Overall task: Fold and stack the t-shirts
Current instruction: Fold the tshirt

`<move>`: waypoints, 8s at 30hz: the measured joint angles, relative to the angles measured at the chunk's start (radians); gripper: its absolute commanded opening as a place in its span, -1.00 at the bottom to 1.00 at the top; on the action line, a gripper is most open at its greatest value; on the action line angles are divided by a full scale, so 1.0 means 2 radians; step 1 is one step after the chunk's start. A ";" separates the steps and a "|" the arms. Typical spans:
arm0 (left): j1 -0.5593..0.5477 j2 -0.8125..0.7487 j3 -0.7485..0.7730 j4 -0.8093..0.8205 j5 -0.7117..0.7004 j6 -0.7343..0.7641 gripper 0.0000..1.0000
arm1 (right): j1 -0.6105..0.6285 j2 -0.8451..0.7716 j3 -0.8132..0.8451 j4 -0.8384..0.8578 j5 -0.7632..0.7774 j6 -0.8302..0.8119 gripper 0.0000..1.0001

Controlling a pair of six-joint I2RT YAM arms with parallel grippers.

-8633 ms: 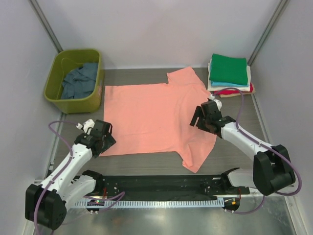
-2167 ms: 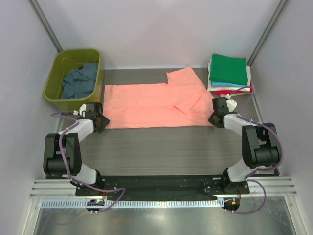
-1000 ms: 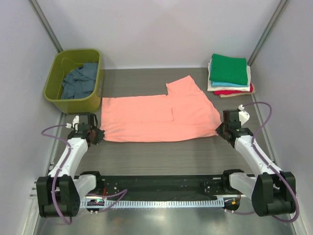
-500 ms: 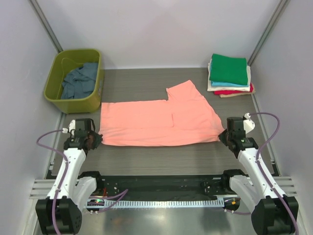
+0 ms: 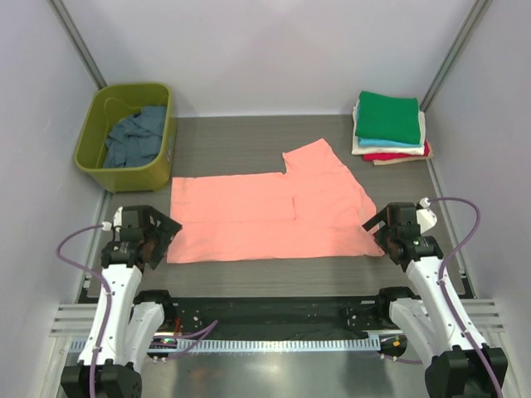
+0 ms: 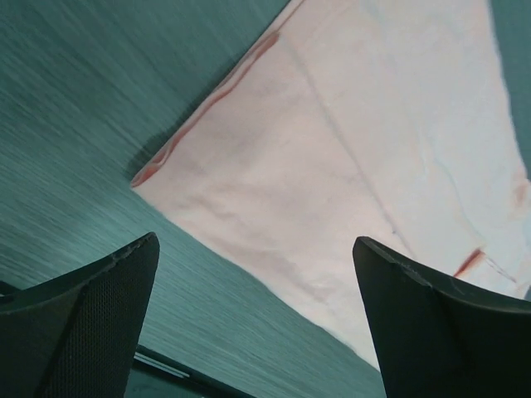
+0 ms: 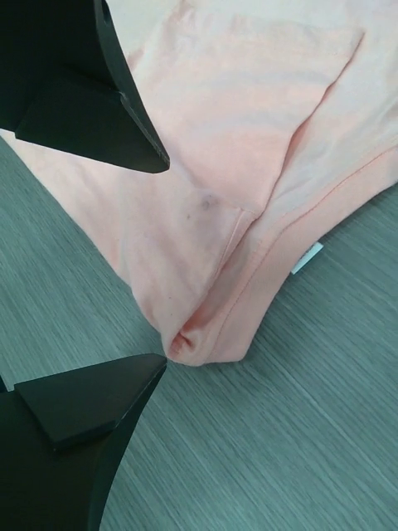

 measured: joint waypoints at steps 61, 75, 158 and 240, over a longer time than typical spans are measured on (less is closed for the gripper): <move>0.041 0.060 0.166 -0.015 0.014 0.211 0.89 | 0.082 0.921 0.873 0.132 -0.001 -0.276 -0.97; 0.061 0.065 0.165 -0.014 0.018 0.216 0.84 | 0.126 0.643 0.583 0.156 -0.038 -0.279 -0.97; -0.110 0.679 0.620 -0.051 -0.177 0.110 -0.99 | -0.054 0.388 0.370 0.219 -0.133 -0.187 -0.98; -0.253 0.385 0.066 0.241 -0.101 0.097 0.36 | 0.163 0.538 0.282 0.269 -0.033 0.031 0.44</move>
